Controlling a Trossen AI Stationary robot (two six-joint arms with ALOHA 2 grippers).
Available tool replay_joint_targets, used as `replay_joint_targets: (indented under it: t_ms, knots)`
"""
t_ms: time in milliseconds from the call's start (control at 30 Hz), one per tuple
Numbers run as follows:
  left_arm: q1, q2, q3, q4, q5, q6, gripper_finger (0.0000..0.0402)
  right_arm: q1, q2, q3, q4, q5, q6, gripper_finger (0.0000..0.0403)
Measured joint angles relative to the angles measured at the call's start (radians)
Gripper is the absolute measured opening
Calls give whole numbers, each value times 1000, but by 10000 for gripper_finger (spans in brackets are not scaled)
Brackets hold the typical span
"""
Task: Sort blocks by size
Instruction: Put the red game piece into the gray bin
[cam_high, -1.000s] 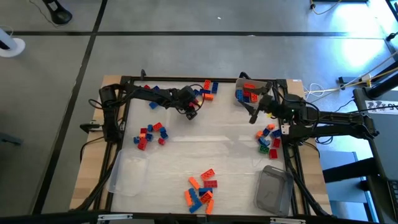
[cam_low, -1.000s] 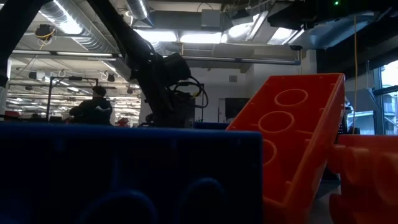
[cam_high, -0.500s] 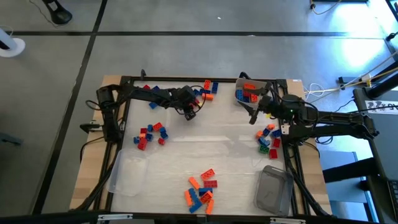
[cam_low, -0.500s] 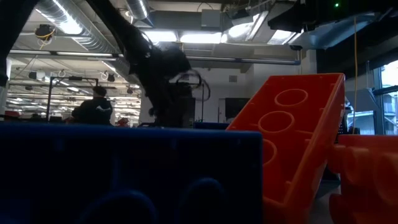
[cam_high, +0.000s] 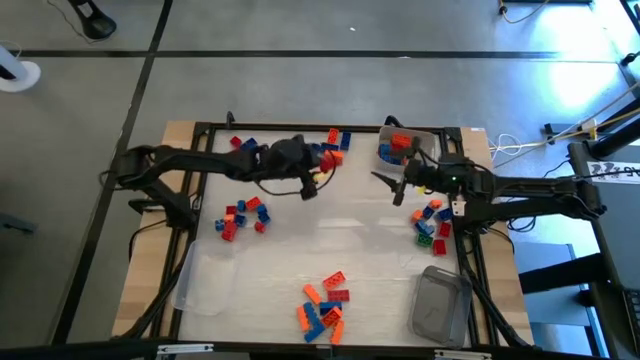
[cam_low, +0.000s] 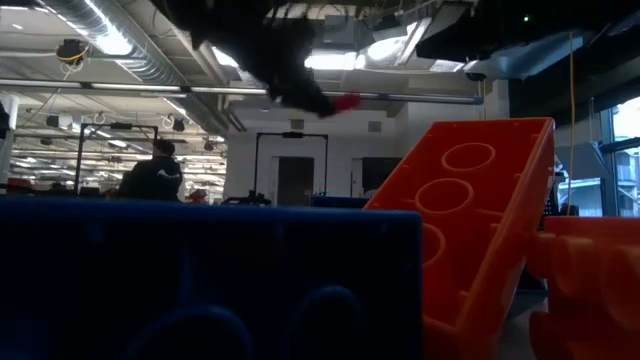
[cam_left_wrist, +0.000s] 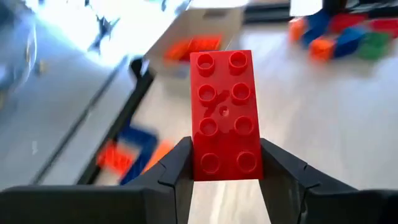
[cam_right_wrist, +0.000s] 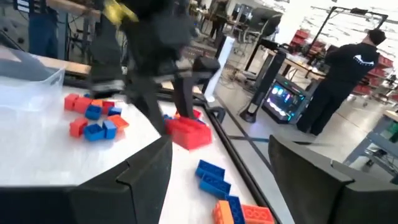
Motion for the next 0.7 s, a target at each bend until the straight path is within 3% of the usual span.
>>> replay_joint_targets:
  t_ms: [233,700]
  knots:
    - [-88,-8,0,81,1,124,136,0,75,0,95,-86,0,264]
    - [-119,-8,0,131,0,145,138,0,168,0,196,-215,0,264]
